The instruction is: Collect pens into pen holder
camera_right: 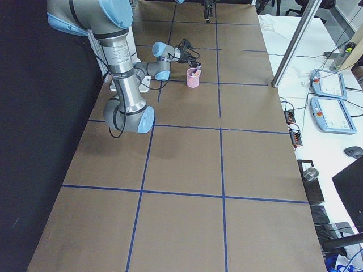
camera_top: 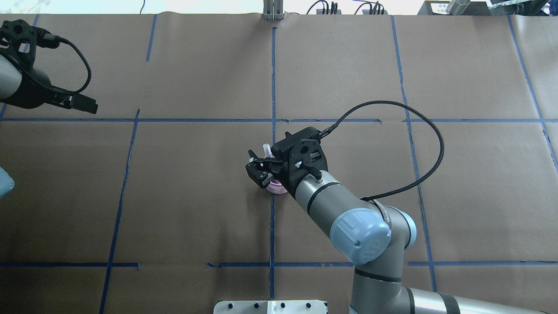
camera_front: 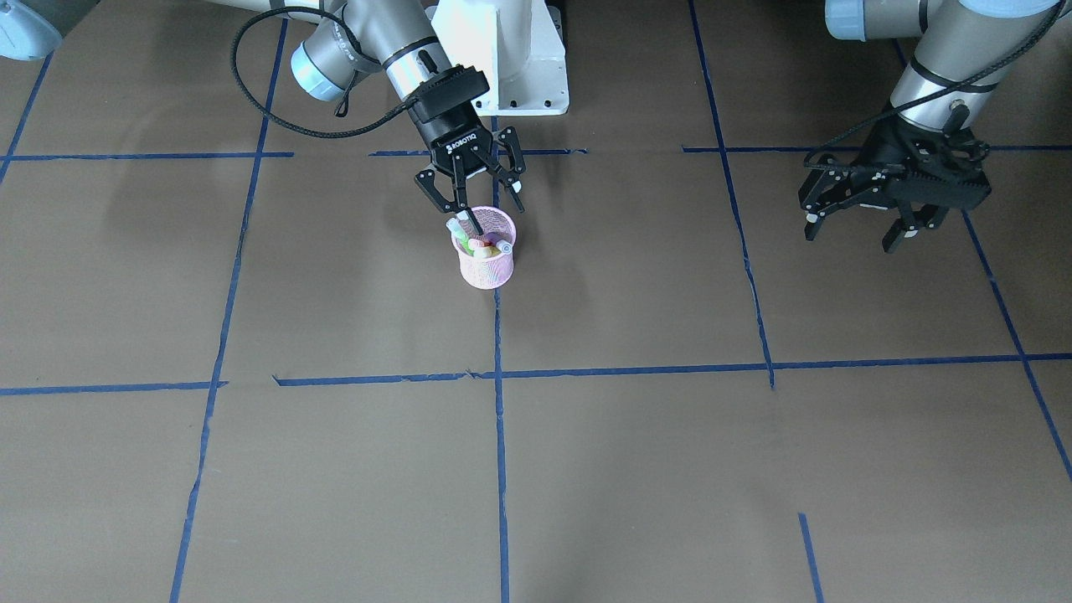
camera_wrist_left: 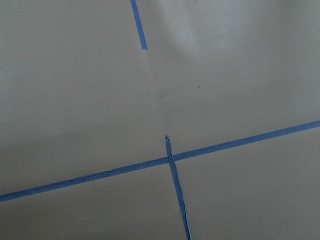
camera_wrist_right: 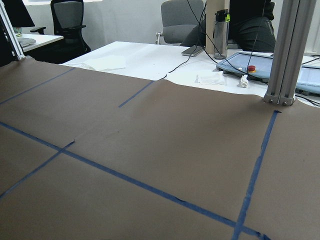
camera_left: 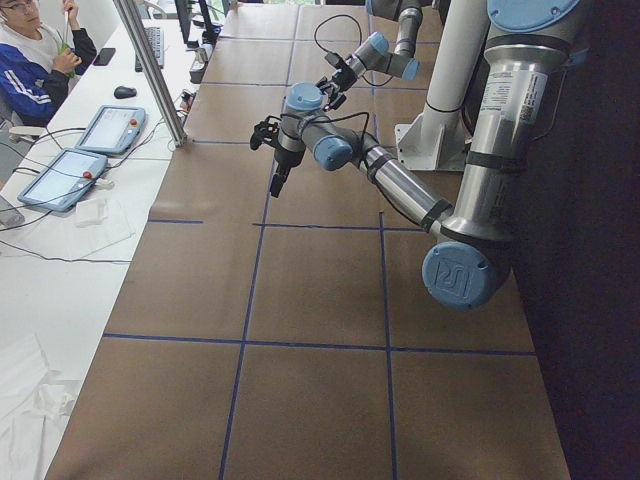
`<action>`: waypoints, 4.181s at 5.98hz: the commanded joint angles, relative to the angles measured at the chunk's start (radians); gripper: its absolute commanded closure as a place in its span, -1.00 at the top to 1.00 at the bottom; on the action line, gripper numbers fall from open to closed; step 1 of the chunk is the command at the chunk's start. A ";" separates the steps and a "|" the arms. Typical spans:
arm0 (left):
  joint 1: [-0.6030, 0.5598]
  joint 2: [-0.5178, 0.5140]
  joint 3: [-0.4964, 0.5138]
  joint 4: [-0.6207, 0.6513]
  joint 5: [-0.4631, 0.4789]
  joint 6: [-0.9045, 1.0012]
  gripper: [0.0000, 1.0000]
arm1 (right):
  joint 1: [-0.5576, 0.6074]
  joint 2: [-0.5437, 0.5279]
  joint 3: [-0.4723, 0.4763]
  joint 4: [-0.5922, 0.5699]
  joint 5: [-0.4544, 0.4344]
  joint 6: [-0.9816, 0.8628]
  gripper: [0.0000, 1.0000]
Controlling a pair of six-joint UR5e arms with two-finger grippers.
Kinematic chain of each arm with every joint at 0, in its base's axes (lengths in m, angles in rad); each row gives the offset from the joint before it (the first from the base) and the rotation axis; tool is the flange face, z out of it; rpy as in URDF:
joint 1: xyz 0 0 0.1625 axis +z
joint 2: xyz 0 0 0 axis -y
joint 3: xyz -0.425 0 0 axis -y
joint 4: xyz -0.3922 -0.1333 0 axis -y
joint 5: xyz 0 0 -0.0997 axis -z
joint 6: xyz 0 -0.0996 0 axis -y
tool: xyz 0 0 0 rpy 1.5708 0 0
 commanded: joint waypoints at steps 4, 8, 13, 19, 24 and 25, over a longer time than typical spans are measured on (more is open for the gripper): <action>-0.336 -0.002 0.003 0.281 -0.220 0.405 1.00 | 0.334 -0.212 0.103 -0.109 0.472 -0.028 0.98; -0.546 -0.011 0.292 0.380 -0.261 0.475 1.00 | 0.842 -0.218 -0.051 -0.775 0.977 -0.349 0.99; -0.686 0.149 0.448 0.338 -0.391 0.690 1.00 | 1.186 -0.355 -0.255 -0.759 1.322 -0.458 0.99; -0.646 0.149 0.633 0.077 -0.388 0.680 1.00 | 1.367 -0.511 -0.253 -0.757 1.389 -0.702 0.99; -0.651 0.182 0.436 0.242 -0.384 0.682 1.00 | 1.419 -0.567 -0.262 -0.769 1.385 -0.720 0.99; -0.649 0.201 0.431 0.239 -0.384 0.684 1.00 | 1.420 -0.567 -0.264 -0.769 1.380 -0.719 0.99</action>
